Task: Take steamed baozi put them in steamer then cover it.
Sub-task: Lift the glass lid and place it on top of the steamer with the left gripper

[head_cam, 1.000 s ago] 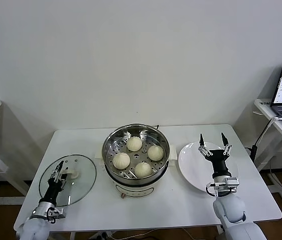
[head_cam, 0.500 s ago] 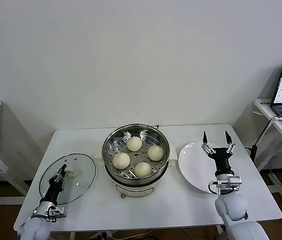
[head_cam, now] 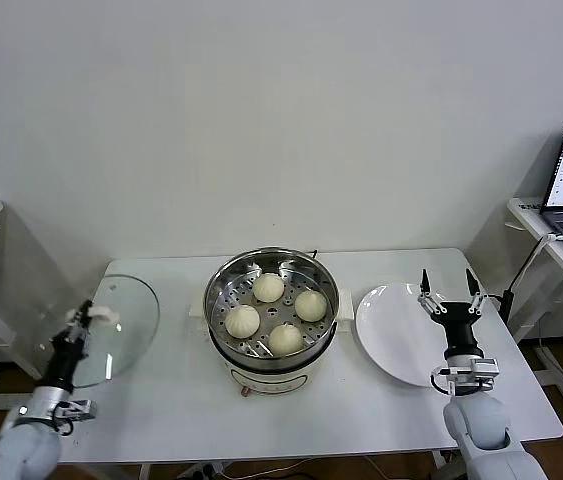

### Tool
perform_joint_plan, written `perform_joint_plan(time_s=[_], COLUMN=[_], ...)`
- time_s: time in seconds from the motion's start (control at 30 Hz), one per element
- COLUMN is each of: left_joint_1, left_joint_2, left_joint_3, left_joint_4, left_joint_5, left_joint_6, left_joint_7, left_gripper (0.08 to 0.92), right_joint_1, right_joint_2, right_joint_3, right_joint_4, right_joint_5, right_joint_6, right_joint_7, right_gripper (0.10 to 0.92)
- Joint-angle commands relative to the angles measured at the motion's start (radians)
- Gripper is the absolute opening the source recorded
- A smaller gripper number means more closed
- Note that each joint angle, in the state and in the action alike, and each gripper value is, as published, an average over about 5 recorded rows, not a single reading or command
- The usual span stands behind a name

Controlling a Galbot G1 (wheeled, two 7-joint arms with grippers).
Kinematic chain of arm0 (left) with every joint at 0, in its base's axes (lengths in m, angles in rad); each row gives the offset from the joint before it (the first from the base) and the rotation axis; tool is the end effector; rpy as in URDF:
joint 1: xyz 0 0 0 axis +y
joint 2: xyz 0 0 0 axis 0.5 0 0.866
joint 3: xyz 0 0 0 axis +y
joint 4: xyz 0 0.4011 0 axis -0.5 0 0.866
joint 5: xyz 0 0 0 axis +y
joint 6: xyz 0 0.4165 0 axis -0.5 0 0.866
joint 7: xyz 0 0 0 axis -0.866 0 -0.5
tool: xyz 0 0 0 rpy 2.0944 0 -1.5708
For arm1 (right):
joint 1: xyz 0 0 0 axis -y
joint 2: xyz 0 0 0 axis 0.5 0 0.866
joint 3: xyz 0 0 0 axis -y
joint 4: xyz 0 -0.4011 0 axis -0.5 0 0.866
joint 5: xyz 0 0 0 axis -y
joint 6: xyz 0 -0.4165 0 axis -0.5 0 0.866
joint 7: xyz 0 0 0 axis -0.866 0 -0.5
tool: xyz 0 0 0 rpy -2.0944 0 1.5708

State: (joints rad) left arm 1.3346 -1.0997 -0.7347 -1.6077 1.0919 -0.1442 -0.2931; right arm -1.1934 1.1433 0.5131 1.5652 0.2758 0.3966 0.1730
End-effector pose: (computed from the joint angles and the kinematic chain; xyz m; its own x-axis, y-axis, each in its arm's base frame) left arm 0.3041 0.2528 -0.4070 -0.9906 -0.0233 -0.1344 -0.1341 -0.0145 0.9909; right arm 0.3583 -0.1633 -0.4257 -0.9608 0.1061 -0.2563 0.1369 0.9849 -0.1057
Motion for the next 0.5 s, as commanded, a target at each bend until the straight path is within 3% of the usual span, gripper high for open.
perform_joint_plan(time_s=[0.03,0.17,0.27,0.5], left_joint_1=[0.04,0.003,-0.059,-0.263], left_joint_2=[0.089,0.088,0.089,0.06], left_joint_3=[-0.038,0.092,0.266,0.68], left_joint_4=[-0.443,-0.574,-0.635,-0.6], left_joint_5=[-0.064,-0.06,-0.062,-0.067], left_joint_6=[0.113,0.168,0.245,0.461], left_joint_7=[0.066,0.118,0.158,0.226], left_gripper=[0.187,0.187,0.187,0.187], right_joint_1=[-0.031,-0.04,-0.042,-0.039], right_joint_2=[0.001,0.0,0.0,0.011], right_joint_3=[0.048,0.062,0.07,0.075], right_joint_4=[-0.007,-0.007,-0.009,-0.016], right_joint_5=[0.006,0.01,0.011,0.008], right_joint_6=[0.006,0.009,0.009,0.009], right_joint_7=[-0.002,-0.002,-0.002,-0.001], right_gripper=[0.823,0.823,0.823,0.823])
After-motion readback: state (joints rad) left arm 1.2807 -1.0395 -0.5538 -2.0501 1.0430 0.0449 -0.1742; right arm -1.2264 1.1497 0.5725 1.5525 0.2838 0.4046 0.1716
